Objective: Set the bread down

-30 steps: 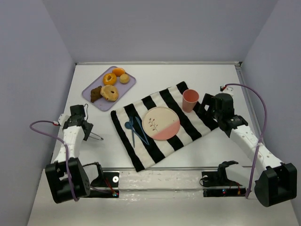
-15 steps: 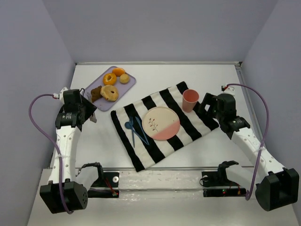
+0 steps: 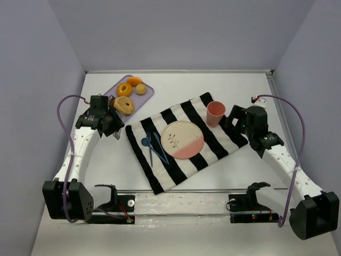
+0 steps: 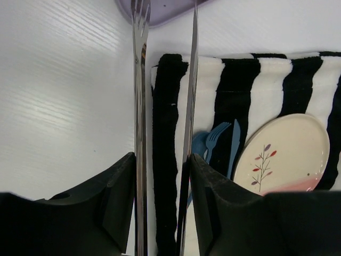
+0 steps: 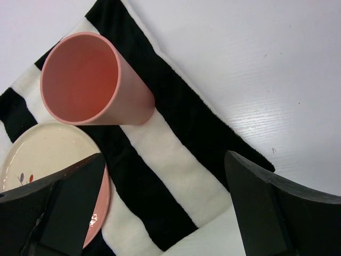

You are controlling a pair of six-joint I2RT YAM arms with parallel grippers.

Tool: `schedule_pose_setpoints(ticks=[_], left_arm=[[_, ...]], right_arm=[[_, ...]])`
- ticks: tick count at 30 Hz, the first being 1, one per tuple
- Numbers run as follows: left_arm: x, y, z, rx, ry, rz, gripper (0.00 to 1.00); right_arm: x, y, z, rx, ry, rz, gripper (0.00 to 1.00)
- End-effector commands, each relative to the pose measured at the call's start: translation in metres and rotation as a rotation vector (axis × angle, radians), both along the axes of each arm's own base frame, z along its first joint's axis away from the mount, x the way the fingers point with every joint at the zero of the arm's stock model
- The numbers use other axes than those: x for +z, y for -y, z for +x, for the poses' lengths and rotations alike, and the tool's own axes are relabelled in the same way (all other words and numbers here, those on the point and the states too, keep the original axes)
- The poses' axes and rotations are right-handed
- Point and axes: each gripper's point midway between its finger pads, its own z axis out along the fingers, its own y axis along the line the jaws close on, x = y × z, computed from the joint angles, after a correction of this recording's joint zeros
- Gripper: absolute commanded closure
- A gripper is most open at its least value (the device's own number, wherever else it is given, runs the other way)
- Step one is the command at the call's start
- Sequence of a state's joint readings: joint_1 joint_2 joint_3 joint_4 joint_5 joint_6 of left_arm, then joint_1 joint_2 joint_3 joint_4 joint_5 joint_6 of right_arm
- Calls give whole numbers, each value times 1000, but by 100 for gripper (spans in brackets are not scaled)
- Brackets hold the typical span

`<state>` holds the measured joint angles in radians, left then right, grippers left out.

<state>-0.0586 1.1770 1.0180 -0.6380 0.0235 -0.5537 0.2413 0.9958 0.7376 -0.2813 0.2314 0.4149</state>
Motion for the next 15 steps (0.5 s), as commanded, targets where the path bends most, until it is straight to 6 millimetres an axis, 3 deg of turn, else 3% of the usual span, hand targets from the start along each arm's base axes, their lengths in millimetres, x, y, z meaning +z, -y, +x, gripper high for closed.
schedule_pose_setpoints(ticks=[1, 9, 15], left_arm=[[17, -12, 12, 16, 43, 85, 48], [20, -5, 36, -38, 80, 83, 46], [18, 6, 39, -109, 80, 55, 45]], right_arm=[[14, 2, 6, -6, 57, -1, 1], [13, 2, 7, -4, 51, -9, 1], [15, 3, 6, -3, 60, -10, 1]])
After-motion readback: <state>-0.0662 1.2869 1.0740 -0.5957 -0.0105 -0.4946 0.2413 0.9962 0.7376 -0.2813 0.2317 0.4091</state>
